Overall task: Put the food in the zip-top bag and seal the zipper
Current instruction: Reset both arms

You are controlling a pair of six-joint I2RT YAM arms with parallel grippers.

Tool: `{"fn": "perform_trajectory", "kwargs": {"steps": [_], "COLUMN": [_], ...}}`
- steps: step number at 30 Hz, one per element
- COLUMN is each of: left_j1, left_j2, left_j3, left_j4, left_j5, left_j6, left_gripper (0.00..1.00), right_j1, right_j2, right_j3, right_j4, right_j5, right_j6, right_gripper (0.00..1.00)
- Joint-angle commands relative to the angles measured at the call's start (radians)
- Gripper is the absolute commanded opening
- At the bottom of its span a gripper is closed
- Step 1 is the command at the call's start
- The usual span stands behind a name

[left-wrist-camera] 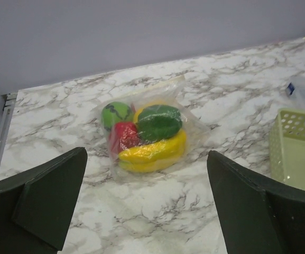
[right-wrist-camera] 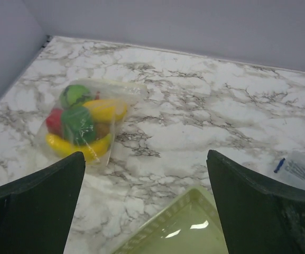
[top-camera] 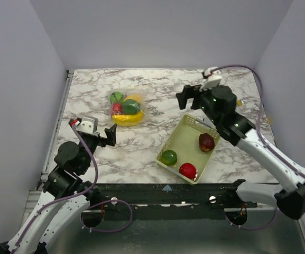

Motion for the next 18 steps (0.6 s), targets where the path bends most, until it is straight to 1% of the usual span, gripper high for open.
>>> {"fn": "perform_trajectory", "kwargs": {"steps": [1,5,9,14,18], "left_j1": [0.009,0.009,0.009,0.009,0.009], "left_j2": [-0.019,-0.040,-0.064,-0.092,-0.106], "left_j3": [0.117,0.136,0.146,0.175,0.177], "left_j4": [0.003,0.047,0.084,0.102,0.109], "left_j5": [0.069,0.065,0.070,0.062,0.061], "left_j6": [-0.133,-0.232,-0.262,-0.251,-0.240], "left_gripper": [0.99,0.99,0.99,0.99,0.99], "right_j1": [-0.006,-0.006,-0.006,-0.006,-0.007], "right_j2": [-0.280,-0.505,-0.665,-0.802,-0.857], "right_j3": [-0.145,-0.204,-0.232,-0.254,-0.243], "right_j4": [-0.059,-0.119,-0.174,-0.203,-0.203], "right_j5": [0.056,0.083,0.078,0.124,0.170], "right_j6": [0.085,0.138,0.182,0.217,0.241], "right_gripper": [1.00,1.00,1.00,1.00,1.00]}}
